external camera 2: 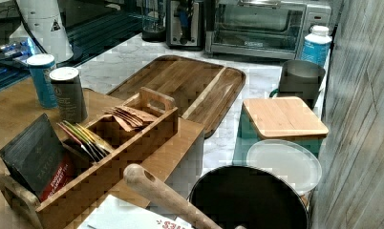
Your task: Open the drawer.
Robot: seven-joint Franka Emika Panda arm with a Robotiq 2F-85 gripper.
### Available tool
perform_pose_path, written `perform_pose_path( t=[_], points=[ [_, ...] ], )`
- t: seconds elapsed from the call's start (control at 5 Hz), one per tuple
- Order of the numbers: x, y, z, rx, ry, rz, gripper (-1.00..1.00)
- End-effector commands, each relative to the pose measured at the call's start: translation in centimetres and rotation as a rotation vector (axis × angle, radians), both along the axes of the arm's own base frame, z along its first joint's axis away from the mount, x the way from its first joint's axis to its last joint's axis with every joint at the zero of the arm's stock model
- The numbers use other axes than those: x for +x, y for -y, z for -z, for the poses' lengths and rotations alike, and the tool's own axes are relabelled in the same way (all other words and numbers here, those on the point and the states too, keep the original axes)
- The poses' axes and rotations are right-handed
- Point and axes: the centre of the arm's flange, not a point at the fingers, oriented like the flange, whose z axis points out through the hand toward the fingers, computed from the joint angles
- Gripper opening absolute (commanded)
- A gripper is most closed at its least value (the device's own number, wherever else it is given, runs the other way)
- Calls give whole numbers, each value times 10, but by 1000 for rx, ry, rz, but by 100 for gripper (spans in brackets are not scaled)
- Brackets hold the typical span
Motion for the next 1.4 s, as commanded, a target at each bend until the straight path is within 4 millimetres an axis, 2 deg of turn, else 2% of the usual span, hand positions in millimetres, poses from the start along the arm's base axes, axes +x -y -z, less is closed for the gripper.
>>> perform_pose_path(
  t=[0.2, 0.6, 1.0, 1.4],
  points=[
    [-12, 85, 16, -144, 24, -38, 100],
    [-23, 115, 44, -142, 17, -66, 100],
    [-24, 129, 73, -86, -33, -57, 100],
    [-41, 137, 102, -112, -30, -54, 100]
  ],
)
